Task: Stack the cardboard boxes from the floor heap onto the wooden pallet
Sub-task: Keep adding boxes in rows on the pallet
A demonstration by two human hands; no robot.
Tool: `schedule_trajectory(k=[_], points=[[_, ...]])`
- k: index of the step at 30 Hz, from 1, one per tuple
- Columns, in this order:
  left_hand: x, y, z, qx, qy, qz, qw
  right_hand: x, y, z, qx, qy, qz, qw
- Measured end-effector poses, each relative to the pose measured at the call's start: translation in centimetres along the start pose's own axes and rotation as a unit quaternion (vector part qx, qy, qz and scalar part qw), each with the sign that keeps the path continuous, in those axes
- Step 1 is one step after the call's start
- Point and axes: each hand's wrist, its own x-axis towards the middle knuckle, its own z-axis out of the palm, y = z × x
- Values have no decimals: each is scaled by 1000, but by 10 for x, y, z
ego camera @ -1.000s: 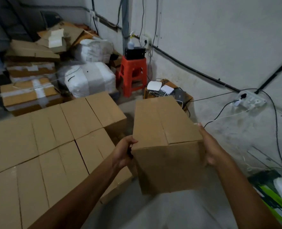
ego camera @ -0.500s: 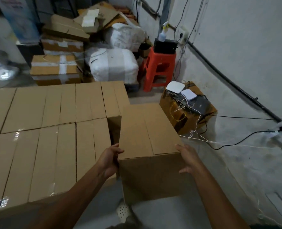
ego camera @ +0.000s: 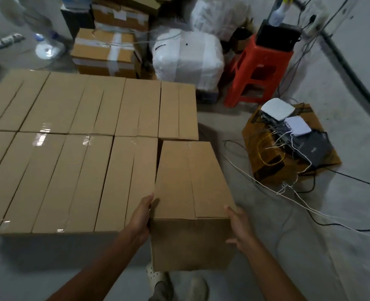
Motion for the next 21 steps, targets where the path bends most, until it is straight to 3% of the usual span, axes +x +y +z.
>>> schedule_trajectory(k=[13, 21], points=[[106, -96, -33, 11, 82, 64, 995, 135, 109, 24, -9, -78, -14, 997], [181, -175, -76, 9, 98, 33, 995, 195, 193, 45, 11, -98, -16, 995]])
